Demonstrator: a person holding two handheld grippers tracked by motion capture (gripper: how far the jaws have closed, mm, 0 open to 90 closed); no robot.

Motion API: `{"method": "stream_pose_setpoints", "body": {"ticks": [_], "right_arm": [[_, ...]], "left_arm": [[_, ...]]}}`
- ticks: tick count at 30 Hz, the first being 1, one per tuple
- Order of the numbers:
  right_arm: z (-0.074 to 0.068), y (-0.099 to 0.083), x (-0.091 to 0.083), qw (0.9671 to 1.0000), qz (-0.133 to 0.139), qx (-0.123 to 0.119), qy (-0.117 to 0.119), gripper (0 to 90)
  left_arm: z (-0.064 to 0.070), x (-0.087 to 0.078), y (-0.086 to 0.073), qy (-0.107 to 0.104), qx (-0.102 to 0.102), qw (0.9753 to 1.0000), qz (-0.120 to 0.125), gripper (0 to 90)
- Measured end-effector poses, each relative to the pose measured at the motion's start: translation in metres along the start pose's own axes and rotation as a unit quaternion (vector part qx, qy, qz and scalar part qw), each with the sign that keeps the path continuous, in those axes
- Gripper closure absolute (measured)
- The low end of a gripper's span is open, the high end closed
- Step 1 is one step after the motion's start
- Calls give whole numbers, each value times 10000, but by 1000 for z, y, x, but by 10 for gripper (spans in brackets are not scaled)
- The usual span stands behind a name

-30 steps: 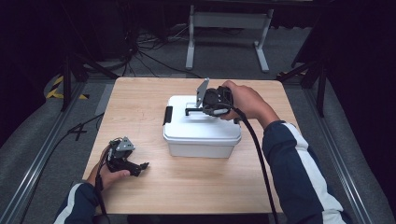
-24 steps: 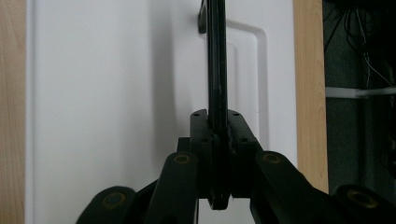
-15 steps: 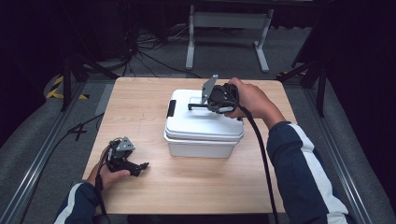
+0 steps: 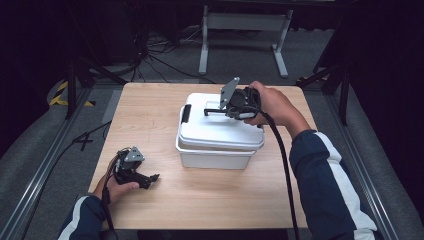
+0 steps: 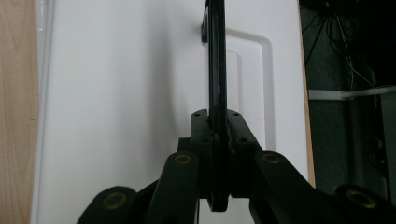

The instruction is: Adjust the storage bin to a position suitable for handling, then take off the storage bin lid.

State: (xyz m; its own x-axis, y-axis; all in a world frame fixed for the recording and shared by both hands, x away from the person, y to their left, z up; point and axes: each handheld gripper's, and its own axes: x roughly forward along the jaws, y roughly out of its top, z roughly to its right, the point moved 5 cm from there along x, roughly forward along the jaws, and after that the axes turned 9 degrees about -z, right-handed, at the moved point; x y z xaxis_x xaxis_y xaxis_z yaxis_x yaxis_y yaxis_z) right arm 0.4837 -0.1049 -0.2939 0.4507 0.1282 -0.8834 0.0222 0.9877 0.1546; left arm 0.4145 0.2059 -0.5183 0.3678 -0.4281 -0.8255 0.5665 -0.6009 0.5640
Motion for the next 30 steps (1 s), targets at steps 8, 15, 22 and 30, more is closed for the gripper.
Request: {"method": "stream_pose_setpoints", "body": {"ticks": [8, 15, 22, 30], "right_arm": [[3, -6, -5, 10000, 71, 15, -15, 846], [8, -23, -14, 9998, 117, 156, -86, 846], [10, -50, -23, 9989, 148, 412, -169, 846], [14, -79, -34, 9978, 64, 591, -289, 846]], "left_arm": [[0, 0, 0, 8, -1, 10000, 26, 2], [-1, 0, 1, -15, 51, 10000, -1, 2], [-1, 1, 1, -19, 49, 10000, 2, 2], [-2, 0, 1, -13, 86, 10000, -9, 2]]}}
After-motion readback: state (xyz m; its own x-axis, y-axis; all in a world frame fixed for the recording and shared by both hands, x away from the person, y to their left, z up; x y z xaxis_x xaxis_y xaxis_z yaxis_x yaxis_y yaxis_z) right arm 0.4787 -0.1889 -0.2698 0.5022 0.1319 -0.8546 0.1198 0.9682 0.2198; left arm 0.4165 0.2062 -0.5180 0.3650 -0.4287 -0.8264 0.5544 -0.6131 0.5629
